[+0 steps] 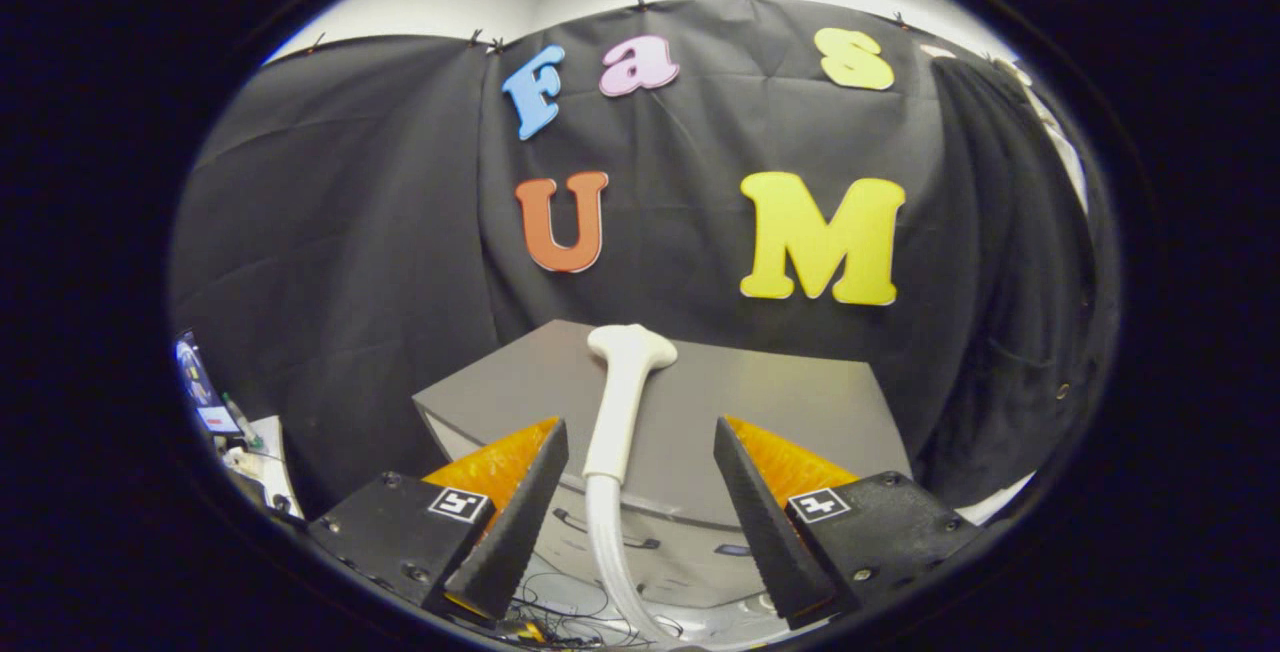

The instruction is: Iron the clothes twice with a garment steamer, once on the left side and once on the right side.

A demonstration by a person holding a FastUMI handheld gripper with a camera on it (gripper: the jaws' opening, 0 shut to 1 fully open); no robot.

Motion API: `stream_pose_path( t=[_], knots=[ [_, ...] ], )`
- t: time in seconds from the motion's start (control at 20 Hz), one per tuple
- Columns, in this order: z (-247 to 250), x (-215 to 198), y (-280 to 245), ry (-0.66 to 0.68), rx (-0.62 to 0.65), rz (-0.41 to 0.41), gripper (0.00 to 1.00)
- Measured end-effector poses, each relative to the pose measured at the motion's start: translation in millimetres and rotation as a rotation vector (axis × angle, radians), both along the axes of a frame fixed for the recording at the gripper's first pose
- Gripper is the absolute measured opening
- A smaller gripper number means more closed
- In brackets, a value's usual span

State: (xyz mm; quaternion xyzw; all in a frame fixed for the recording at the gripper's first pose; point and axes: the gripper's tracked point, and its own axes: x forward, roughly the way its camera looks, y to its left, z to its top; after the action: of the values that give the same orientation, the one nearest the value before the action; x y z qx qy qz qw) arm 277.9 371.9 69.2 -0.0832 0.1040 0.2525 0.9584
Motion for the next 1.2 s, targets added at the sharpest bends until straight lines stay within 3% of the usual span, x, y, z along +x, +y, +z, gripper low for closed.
stream_pose_path(
  t=[0.3,0.65,0.8,0.85,1.0,1.2],
  knots=[
    [-37.1,57.2,48.5,0.105,-0.075,0.037,0.94],
    [-65.2,93.6,65.5,0.181,-0.117,0.024,0.87],
    [-66.6,89.8,64.6,0.216,-0.099,0.022,0.73],
    [-65.7,92.7,62.4,0.219,-0.105,0.012,0.72],
    [-64.4,89.4,64.2,0.255,-0.071,0.013,0.5],
    [-60.5,84.1,64.3,0.268,-0.005,0.013,0.37]
  ],
)
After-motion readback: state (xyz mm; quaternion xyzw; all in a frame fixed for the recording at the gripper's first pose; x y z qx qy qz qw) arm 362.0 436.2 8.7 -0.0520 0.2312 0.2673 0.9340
